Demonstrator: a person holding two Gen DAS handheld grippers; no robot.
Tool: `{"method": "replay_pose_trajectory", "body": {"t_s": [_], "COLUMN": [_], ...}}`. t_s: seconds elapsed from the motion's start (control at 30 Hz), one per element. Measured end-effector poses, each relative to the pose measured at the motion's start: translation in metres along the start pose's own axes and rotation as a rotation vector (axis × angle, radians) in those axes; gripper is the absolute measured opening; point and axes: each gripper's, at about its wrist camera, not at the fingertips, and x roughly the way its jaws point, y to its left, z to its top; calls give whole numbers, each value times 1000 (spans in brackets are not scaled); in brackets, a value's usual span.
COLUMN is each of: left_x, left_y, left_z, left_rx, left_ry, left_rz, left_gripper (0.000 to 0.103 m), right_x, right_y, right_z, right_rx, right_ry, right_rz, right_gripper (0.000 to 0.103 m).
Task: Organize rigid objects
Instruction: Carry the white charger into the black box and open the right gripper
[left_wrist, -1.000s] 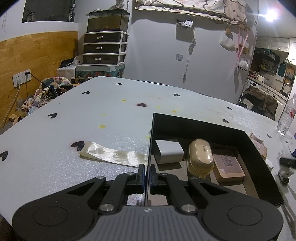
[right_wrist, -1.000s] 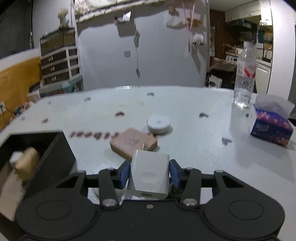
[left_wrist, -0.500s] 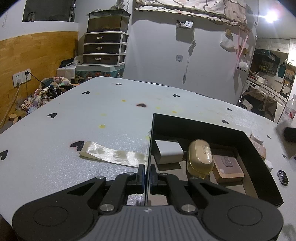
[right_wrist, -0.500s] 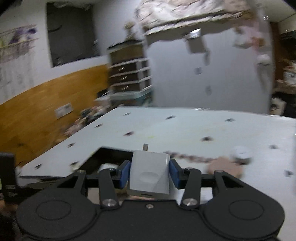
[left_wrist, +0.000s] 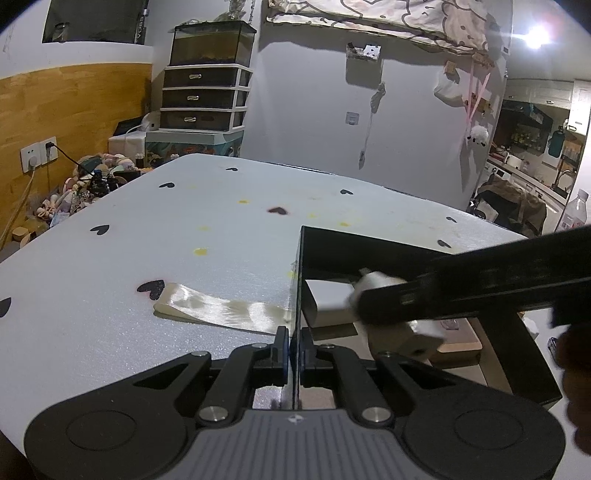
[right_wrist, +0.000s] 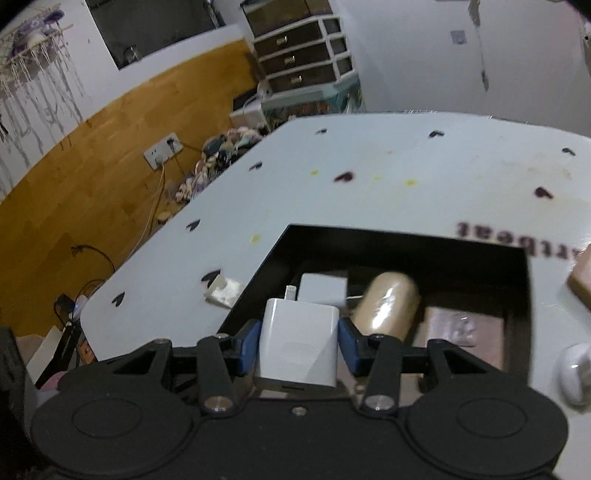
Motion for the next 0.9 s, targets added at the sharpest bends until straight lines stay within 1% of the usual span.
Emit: {"method": "replay_pose_trajectory", "body": {"t_s": [0.2,0.27,0.47,0.63,0.9], "left_x": [0,0,0,0,0], "left_y": [0,0,0,0,0], "left_z": [0,0,-1,-1,-1], "left_rx": [0,-1,-2,-2,-2], "left_ry": [-1,-1,0,0,0], "left_rz": [-2,-3,-2,-3,-2], "left_gripper": [5,5,5,5,5], "right_x": [18,17,4,-6,-26], "right_y": [3,2,1,-4,-10], "right_z": [2,2,3,3,0], "right_rx": [34,44,40,49,28], "right_ry": [43,45,31,24,8], "right_rz": [-26,-5,11,5,-32], "right_gripper": [49,57,57,58,64]}}
